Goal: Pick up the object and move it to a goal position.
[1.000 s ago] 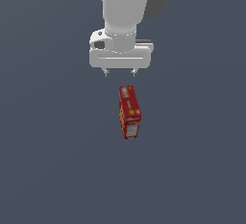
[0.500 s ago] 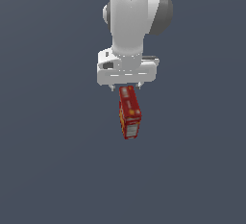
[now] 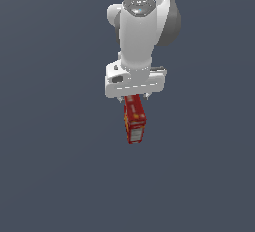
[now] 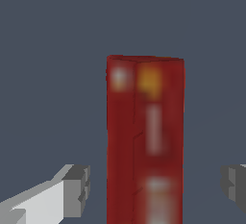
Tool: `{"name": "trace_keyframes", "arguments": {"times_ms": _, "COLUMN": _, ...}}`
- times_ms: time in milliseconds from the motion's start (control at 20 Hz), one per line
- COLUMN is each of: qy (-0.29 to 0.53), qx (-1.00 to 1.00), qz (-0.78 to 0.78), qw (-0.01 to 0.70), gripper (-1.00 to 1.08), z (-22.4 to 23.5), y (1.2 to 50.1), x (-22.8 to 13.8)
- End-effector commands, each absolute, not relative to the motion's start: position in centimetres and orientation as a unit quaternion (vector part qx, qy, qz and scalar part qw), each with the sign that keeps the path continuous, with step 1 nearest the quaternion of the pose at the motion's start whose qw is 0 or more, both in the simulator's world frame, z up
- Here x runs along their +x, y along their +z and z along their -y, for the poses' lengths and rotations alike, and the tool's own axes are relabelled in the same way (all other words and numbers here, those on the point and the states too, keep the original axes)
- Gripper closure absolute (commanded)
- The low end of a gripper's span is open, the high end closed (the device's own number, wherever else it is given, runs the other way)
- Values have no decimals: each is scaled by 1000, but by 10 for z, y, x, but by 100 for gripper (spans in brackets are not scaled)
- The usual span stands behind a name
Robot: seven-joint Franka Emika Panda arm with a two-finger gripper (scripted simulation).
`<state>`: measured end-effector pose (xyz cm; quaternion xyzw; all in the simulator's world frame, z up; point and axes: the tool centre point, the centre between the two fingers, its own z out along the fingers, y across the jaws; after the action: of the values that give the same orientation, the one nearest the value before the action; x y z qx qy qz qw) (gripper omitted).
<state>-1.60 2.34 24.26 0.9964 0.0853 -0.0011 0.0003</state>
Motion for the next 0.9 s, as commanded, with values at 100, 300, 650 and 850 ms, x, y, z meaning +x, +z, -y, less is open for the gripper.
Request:
{"name": "trace_keyframes", "arguments": {"times_ms": 100, "qy": -1, "qx": 996, "qz": -85, "qw": 0, "gripper": -92, "z": -23, "y": 240, "x": -16}}
{"name": "trace_keyframes", "arguments": {"times_ms": 300, "qy": -1, "qx": 996, "qz": -86, "qw": 0, "gripper": -92, "z": -23, "y": 227, "x": -16}}
{"name": "trace_keyframes", "arguments": {"times_ms": 650, "qy": 0, "qx": 996, "qz": -86, "qw": 0, "gripper": -92, "z": -24, "y": 197, "x": -16}}
{"name": "trace_keyframes", "arguments": {"times_ms": 850, "qy": 0, "qx": 996, "qz": -86, "qw": 0, "gripper": -92, "z": -24, "y": 192, "x": -15}}
